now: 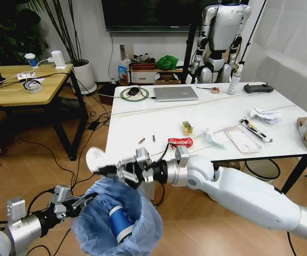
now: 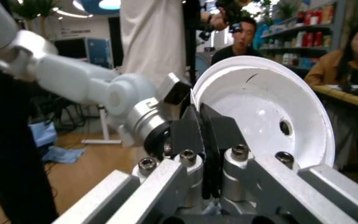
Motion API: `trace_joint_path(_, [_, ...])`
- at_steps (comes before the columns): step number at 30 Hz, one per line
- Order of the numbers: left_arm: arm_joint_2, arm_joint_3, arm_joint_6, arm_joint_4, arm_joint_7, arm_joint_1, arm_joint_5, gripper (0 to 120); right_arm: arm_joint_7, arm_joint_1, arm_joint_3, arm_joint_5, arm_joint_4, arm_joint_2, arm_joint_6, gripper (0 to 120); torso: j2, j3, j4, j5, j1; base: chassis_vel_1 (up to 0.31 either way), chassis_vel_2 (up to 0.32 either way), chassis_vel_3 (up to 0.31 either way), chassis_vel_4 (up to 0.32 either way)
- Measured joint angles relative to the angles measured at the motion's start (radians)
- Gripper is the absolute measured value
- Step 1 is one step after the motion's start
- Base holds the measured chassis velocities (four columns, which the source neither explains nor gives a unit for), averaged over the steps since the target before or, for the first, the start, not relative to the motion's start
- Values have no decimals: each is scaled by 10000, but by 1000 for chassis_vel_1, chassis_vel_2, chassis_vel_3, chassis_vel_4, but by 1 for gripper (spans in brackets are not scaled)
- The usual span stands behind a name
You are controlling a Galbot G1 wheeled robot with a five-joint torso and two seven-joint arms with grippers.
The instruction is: Pick up the trash bin and place the trash from the table into it.
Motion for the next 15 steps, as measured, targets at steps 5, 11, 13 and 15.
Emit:
trace_joint_path(5, [0, 0, 12, -27, -45, -35, -35, 0, -768, -200, 55, -346, -74, -161, 52, 0, 0, 0, 0, 0, 0, 0, 0, 0, 0])
trace_joint_path(11, [35, -98, 38, -105, -104, 20, -88, 0, -1395, -576, 307, -890, -201, -299, 205, 4, 0, 0, -1, 0, 0, 0, 0, 0, 0])
trace_joint_path(13, [55, -164, 44, -127, -137, 40, -107, 0, -1546, -682, 438, -1009, -213, -319, 160, 12, 0, 0, -1, 0, 0, 0, 0, 0, 0])
trace_joint_path(15, [59, -182, 46, -140, -152, 46, -111, 0, -1556, -716, 484, -1045, -213, -327, 145, 15, 0, 0, 0, 0, 0, 0, 0, 0, 0])
